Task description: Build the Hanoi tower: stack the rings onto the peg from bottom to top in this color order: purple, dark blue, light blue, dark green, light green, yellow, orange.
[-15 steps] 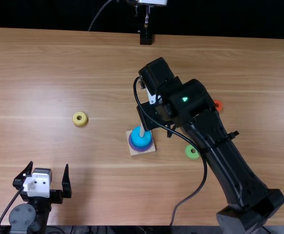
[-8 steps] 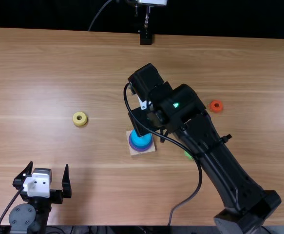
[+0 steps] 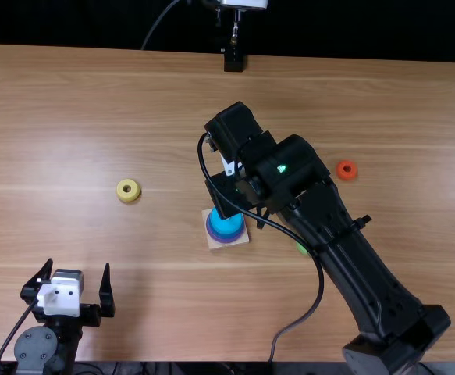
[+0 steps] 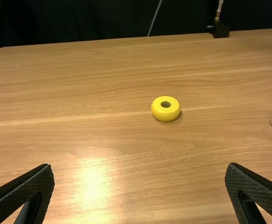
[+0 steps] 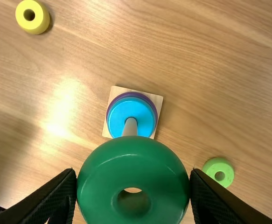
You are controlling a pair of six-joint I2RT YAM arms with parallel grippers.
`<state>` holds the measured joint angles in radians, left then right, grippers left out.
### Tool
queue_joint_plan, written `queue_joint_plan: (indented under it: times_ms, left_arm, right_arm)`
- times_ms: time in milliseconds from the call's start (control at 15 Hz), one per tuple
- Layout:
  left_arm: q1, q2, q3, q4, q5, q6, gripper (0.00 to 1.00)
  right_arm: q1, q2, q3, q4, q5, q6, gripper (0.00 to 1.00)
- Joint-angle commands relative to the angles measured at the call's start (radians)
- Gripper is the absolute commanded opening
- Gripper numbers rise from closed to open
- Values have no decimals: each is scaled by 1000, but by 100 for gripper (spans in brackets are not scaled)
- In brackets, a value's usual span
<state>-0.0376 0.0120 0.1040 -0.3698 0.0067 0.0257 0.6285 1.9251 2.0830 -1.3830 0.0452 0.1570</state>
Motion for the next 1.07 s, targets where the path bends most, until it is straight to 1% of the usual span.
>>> queue_joint_plan:
  times_ms: [0,1000]
  left_arm:
    - [7,-12,-104,-79,1,13,100]
    - [7,-12,-104,-79,1,13,100]
  right_arm:
    - [13,17,35,1,4,5,0]
    - [16,75,45,12,3,5,0]
